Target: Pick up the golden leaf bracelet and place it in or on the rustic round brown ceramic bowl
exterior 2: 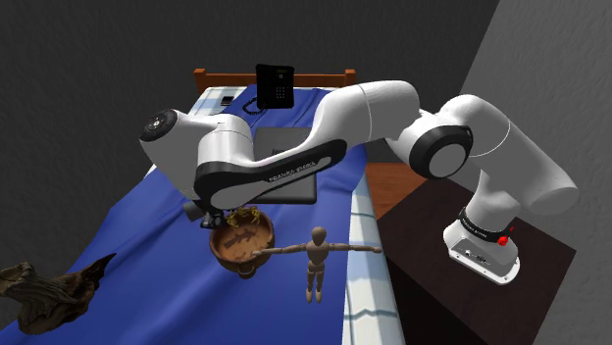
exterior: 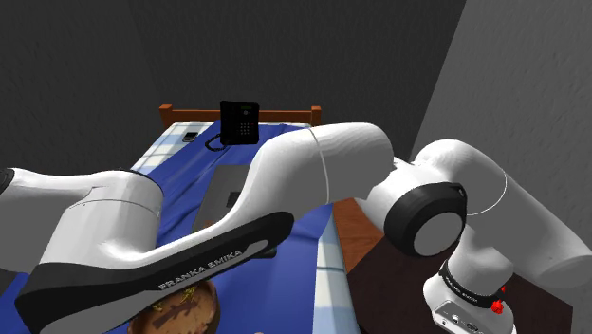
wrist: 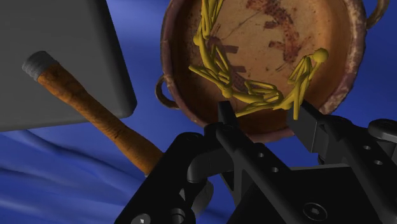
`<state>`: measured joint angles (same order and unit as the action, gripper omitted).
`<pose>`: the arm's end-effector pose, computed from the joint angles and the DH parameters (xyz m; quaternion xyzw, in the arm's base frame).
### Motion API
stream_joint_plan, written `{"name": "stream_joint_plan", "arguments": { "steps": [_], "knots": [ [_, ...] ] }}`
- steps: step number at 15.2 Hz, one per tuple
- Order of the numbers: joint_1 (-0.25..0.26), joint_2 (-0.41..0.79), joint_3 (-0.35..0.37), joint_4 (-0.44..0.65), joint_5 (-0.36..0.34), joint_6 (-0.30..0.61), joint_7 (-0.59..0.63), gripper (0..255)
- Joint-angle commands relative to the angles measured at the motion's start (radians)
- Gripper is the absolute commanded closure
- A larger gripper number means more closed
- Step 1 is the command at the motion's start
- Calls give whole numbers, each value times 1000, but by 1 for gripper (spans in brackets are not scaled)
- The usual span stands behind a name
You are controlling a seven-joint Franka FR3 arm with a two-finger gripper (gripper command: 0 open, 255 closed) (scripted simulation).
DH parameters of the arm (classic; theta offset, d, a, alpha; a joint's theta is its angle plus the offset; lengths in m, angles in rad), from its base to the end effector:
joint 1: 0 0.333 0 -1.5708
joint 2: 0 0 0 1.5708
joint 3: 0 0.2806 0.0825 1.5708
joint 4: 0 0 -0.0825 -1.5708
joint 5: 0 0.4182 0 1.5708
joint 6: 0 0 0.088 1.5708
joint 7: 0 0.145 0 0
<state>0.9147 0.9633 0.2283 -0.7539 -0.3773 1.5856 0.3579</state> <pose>0.4284 0.6455 0.3009 0.9288 0.3536 0.0177 0.1091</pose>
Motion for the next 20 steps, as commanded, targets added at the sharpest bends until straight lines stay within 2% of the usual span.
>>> {"name": "stream_joint_plan", "arguments": {
  "steps": [1,8,16,17,20],
  "knots": [
    [-3,2,0,-25,-1,27,8,255],
    [-15,5,1,-118,-7,118,31,255],
    [-15,5,1,-118,-7,118,31,255],
    [-15,5,1,-118,-7,118,31,0],
    [-15,5,1,-118,-7,118,31,0]
  ]
}}
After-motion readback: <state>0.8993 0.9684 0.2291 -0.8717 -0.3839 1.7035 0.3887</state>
